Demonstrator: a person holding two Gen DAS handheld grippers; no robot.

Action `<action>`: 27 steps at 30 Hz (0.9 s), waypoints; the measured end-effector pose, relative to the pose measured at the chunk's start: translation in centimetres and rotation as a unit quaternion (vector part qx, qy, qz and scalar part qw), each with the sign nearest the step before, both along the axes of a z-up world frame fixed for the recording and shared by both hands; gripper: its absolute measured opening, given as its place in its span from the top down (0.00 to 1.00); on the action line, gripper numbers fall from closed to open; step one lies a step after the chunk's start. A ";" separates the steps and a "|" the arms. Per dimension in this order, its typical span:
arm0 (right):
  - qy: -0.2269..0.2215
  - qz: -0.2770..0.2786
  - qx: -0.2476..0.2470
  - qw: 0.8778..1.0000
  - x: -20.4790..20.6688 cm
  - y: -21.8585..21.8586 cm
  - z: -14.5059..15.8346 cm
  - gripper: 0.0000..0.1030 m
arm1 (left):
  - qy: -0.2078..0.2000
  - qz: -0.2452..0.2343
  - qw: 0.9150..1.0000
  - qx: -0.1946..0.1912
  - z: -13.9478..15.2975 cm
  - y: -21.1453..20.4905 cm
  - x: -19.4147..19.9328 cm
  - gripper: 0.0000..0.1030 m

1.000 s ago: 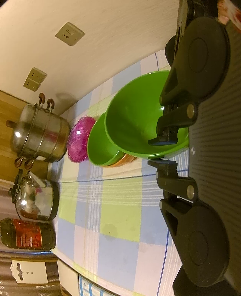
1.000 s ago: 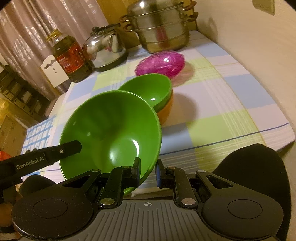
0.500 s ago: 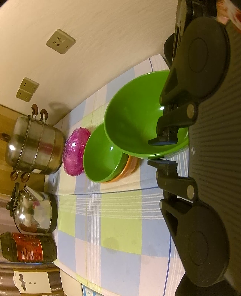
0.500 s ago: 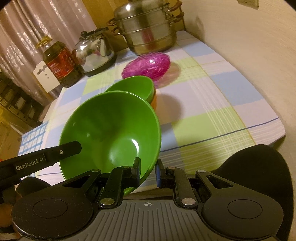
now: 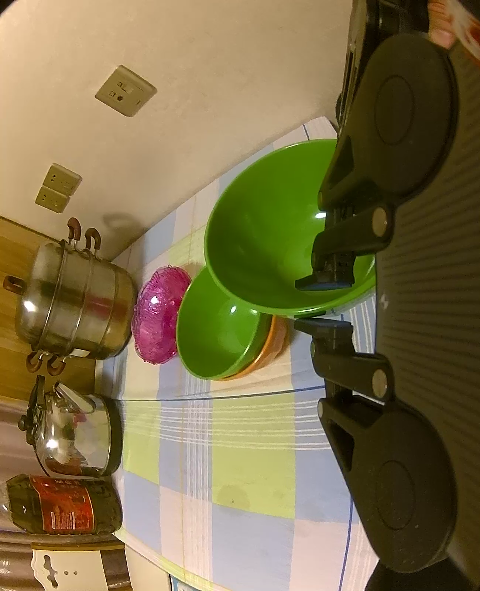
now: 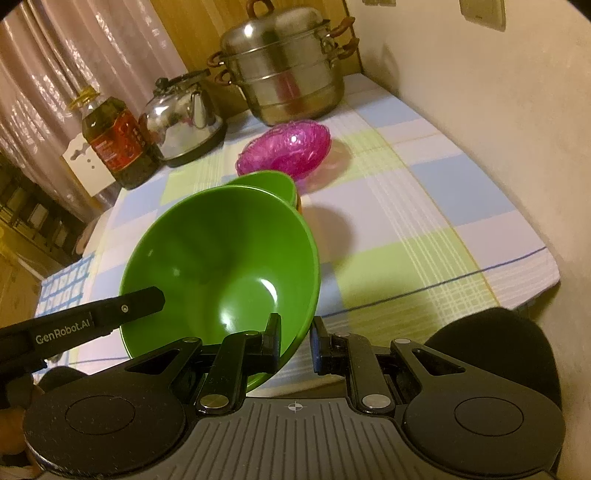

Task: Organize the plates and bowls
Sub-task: 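Lift the green bowl with both tools and carry it over the bowl stack, then lower the green bowl onto the nested green and orange bowls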

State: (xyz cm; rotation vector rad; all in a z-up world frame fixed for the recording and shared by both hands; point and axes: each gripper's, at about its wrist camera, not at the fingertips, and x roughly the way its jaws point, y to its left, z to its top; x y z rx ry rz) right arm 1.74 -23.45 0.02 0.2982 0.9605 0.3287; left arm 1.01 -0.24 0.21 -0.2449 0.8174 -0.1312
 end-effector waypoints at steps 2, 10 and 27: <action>-0.003 -0.002 0.000 1.000 0.2 0.0 0.2 0.85 | -0.002 0.000 1.000 -0.003 0.2 0.0 0.1 0.88; -0.013 -0.002 -0.001 1.000 1.4 0.0 0.8 0.85 | -0.009 0.002 1.000 -0.012 0.6 0.3 1.3 0.88; -0.039 0.008 -0.003 0.999 9.6 1.8 2.1 0.85 | -0.024 0.016 0.999 -0.014 1.8 2.2 9.0 0.88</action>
